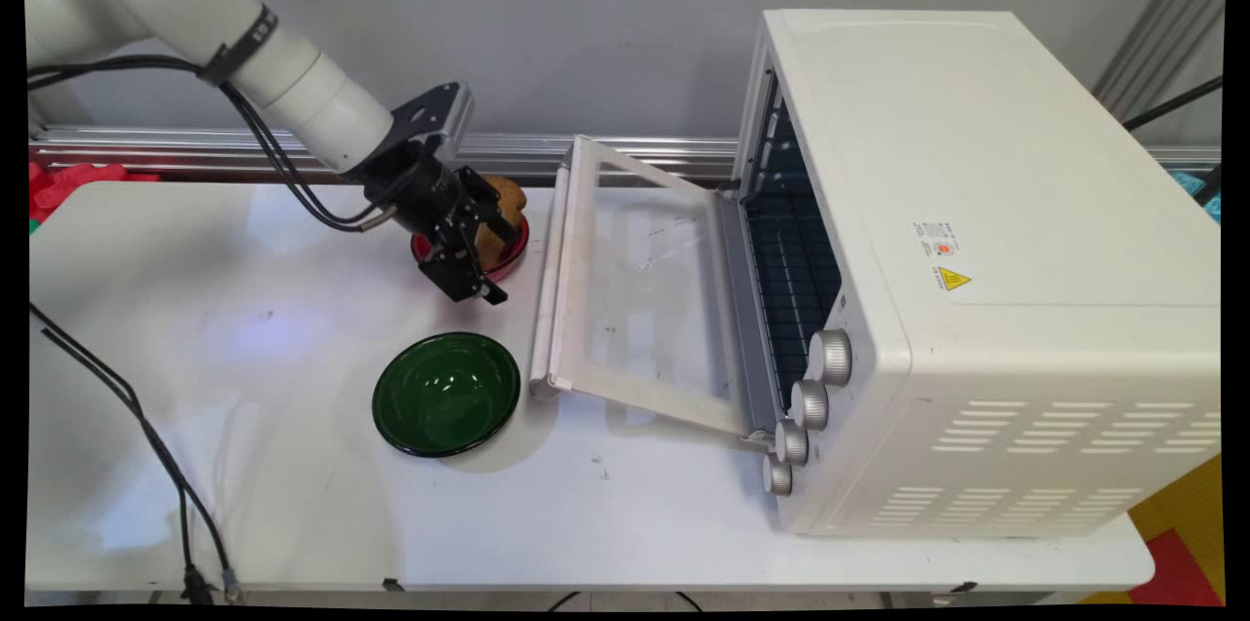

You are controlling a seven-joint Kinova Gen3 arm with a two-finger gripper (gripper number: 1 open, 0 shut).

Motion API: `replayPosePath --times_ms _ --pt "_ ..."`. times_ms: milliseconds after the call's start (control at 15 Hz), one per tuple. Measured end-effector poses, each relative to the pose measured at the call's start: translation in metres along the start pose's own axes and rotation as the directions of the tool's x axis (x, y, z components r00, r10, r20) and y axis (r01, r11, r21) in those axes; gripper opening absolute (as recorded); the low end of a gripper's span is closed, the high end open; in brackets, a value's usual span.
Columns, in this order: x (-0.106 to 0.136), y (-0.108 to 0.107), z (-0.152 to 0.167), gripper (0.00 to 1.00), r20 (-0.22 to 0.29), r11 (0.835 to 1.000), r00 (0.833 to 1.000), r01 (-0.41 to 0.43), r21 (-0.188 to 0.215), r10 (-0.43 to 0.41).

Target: Close the oven

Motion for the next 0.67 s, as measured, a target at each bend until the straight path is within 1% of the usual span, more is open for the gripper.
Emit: replayPosePath --times_ms 133,200,467,667 --pt "0.0 -0.004 -0.002 1.0 -0.009 1.0 1.0 -0.003 -0.018 0.003" --pt "0.0 -0.006 -0.003 0.0 -0.014 1.0 1.0 -0.006 -0.026 0.006" --pt "-0.002 -0.01 -0.004 0.0 -0.025 0.998 1.0 -0.01 -0.057 0.009" --pt "-0.005 -0.012 -0.003 0.0 -0.029 0.997 1.0 -0.003 -0.073 0.001"
